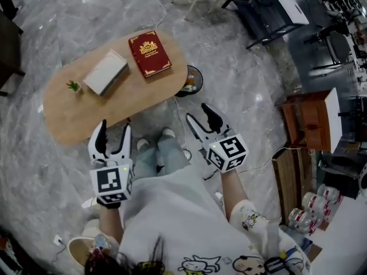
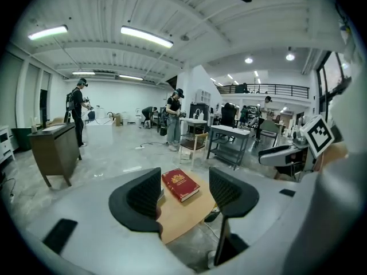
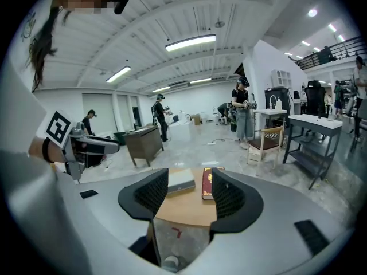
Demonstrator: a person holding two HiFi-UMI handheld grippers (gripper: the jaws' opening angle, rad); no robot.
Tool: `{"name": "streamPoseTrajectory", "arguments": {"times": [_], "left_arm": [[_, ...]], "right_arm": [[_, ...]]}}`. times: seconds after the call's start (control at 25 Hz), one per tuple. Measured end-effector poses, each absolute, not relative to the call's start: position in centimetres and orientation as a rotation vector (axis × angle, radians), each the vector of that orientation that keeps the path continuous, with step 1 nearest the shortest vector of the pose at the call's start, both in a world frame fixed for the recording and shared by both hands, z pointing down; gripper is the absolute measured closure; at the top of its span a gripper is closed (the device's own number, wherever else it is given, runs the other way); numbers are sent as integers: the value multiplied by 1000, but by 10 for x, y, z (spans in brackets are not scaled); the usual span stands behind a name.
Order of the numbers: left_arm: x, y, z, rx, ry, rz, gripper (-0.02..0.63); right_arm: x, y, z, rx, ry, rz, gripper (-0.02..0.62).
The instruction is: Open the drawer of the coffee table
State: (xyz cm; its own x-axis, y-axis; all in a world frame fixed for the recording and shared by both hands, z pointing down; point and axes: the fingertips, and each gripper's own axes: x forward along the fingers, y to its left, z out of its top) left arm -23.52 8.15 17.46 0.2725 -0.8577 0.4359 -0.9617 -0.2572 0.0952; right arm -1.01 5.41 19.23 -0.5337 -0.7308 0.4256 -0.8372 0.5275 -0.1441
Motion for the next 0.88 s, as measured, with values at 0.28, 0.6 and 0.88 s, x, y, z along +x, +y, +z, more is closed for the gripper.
{"name": "streamPoseTrajectory", "arguments": {"times": [0.28, 0.6, 0.88], "left_arm": [[-206, 69, 186, 2241, -1580, 463, 367], [-168, 48, 211, 2225, -1537, 521, 367], [-132, 37, 248, 2178, -1502, 591, 367]], "right_arm": [[11, 54, 200, 1315, -2428, 478, 391], [30, 33, 234, 1223, -2424, 520, 391], [46, 13, 277, 1099, -2429, 543, 391]]}}
